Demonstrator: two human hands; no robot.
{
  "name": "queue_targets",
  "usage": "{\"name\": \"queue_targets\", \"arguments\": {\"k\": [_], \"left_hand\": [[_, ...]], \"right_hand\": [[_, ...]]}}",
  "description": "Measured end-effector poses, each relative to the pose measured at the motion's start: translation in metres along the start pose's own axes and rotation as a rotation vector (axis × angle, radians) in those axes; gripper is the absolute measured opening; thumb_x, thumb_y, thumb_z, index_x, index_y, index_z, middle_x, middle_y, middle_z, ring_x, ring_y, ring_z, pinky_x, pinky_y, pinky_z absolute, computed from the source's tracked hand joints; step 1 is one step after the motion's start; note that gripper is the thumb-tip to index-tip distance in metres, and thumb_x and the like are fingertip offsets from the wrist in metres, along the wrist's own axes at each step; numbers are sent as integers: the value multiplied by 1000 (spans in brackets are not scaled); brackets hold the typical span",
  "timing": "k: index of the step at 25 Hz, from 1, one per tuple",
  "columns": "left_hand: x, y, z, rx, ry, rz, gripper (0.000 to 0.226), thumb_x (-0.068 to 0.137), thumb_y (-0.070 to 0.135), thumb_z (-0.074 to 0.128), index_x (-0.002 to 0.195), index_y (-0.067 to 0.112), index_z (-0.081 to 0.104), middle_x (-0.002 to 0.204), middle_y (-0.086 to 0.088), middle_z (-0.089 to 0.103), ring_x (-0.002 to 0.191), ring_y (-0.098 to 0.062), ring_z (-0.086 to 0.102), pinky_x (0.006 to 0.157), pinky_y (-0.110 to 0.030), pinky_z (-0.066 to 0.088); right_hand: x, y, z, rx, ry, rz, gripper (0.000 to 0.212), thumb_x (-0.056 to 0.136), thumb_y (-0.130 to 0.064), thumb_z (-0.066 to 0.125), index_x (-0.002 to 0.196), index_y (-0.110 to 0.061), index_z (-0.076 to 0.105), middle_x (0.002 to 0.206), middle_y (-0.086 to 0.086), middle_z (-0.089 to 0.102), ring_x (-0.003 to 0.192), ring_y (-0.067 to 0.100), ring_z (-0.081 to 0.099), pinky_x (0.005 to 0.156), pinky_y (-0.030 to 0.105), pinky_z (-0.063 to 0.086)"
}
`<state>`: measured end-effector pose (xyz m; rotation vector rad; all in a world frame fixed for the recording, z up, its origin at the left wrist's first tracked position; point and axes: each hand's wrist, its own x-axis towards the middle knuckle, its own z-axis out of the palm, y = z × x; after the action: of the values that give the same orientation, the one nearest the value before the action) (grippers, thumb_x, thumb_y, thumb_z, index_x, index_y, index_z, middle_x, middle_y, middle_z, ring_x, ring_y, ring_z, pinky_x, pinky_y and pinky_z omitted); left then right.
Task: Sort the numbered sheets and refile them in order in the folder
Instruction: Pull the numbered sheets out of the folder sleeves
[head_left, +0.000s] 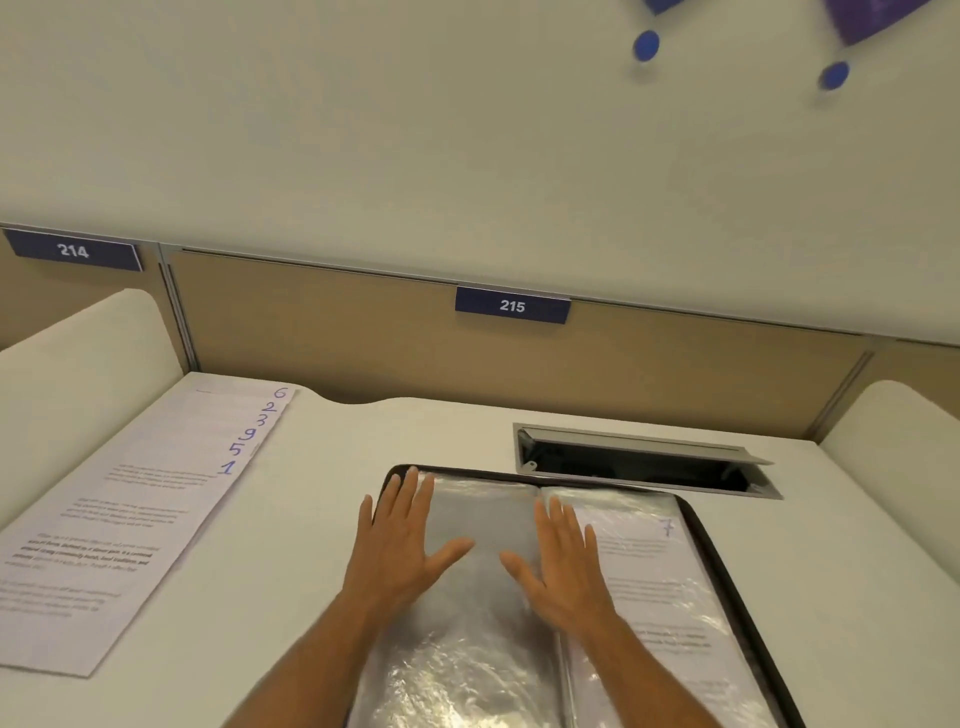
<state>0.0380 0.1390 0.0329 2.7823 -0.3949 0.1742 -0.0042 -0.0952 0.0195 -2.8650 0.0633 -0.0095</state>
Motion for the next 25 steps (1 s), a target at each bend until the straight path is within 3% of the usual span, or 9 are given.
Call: {"name": "queue_targets", "arguments": {"k": [7, 12, 17, 19, 21, 22, 25], "left_hand": [[-12, 73, 44, 5, -100, 88, 121, 61, 100, -12, 158, 28, -6, 163, 5, -17, 153, -22, -12, 119, -49, -12], [-24, 97, 69, 59, -186, 84, 112, 62, 99, -11, 149, 31, -22, 160, 3, -26, 151, -23, -19, 117, -51, -15], [-35, 100, 85, 109, -223, 81, 108, 69, 100, 2, 152, 34, -18, 157, 5, -29, 150, -23, -22, 113, -46, -28], [-37, 100, 89, 115, -153, 99, 105, 74, 99, 12, 156, 33, 2, 163, 2, -8, 153, -29, -1, 111, -42, -25], [-40, 102, 87, 83, -262, 75, 97, 80, 93, 28, 151, 28, 38, 158, -5, 32, 142, -32, 39, 114, -42, -7], [-40, 103, 87, 99, -282, 82, 93, 82, 91, 33, 146, 26, 48, 152, -6, 45, 134, -31, 51, 113, -42, 0], [-38, 101, 90, 96, -290, 84, 89, 82, 89, 36, 142, 26, 54, 145, -5, 54, 128, -29, 57, 112, -43, 5]], "right_hand": [[-28, 92, -6, -96, -47, 134, 109, 57, -93, -23, 145, -29, -34, 160, -3, -34, 150, 21, -27, 119, 47, -20], [-43, 137, -1, -124, -78, 192, 112, 62, -91, -16, 156, -30, -18, 165, 2, -24, 152, 25, -21, 119, 50, -18], [-46, 159, -7, -81, -41, 281, 114, 65, -89, -12, 159, -24, -7, 167, 9, -15, 154, 29, -13, 121, 48, -10], [-46, 165, -12, -17, -10, 364, 109, 76, -89, 5, 159, -20, -2, 167, 13, -7, 154, 32, -1, 124, 47, 3], [-43, 169, -19, 42, 34, 445, 100, 85, -82, 34, 158, -19, 7, 166, 13, 11, 151, 32, 18, 121, 47, 19], [-40, 170, -24, 59, 63, 478, 97, 86, -77, 45, 156, -18, 12, 162, 11, 23, 146, 30, 28, 118, 47, 27], [-29, 176, -37, 208, 112, 566, 88, 86, -55, 68, 151, -17, 25, 148, 6, 45, 133, 27, 46, 108, 45, 42]]}}
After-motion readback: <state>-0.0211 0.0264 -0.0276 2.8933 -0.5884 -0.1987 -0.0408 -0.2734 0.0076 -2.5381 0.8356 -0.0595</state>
